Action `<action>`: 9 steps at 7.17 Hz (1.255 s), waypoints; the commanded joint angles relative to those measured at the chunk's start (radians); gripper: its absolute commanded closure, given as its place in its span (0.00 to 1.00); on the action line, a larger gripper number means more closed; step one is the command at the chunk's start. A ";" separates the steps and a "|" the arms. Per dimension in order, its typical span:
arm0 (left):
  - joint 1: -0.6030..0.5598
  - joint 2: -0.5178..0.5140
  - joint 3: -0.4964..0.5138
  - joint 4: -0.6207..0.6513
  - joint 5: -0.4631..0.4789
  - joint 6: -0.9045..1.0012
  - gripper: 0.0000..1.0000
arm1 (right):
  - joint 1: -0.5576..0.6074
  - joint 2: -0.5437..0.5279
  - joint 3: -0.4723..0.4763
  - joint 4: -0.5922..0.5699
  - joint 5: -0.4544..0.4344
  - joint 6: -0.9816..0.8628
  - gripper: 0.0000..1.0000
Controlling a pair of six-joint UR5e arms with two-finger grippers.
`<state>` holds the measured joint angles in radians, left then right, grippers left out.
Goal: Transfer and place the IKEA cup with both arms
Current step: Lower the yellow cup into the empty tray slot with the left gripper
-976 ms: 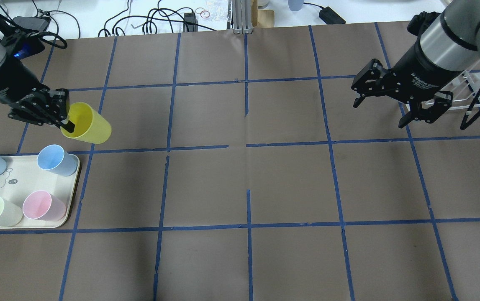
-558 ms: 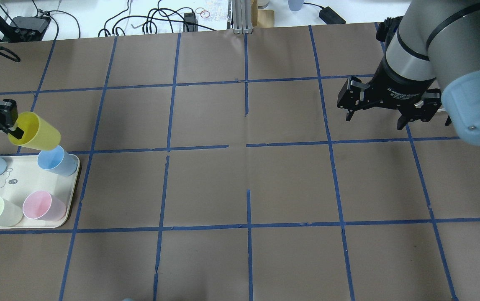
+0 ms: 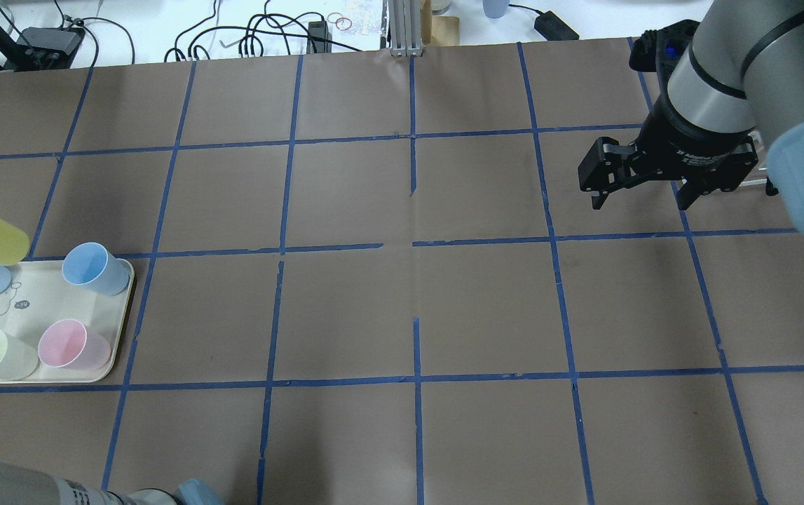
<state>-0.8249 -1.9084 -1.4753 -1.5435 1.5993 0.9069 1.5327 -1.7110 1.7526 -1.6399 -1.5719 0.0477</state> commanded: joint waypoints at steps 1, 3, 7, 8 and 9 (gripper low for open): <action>0.020 -0.105 0.012 0.081 0.010 0.033 1.00 | -0.011 -0.004 -0.001 0.040 0.035 0.058 0.00; 0.021 -0.135 0.016 0.085 0.051 0.037 1.00 | -0.011 -0.015 0.004 0.077 0.035 0.081 0.00; 0.010 -0.175 0.016 0.088 0.044 0.027 1.00 | -0.011 -0.015 -0.004 0.074 0.035 0.081 0.00; 0.007 -0.185 0.015 0.088 0.042 0.026 1.00 | -0.011 -0.015 -0.005 0.075 0.032 0.081 0.00; 0.003 -0.187 0.013 0.088 0.044 0.023 1.00 | -0.011 -0.019 -0.005 0.077 0.020 0.080 0.00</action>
<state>-0.8173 -2.0892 -1.4603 -1.4558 1.6425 0.9327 1.5217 -1.7268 1.7481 -1.5648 -1.5417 0.1280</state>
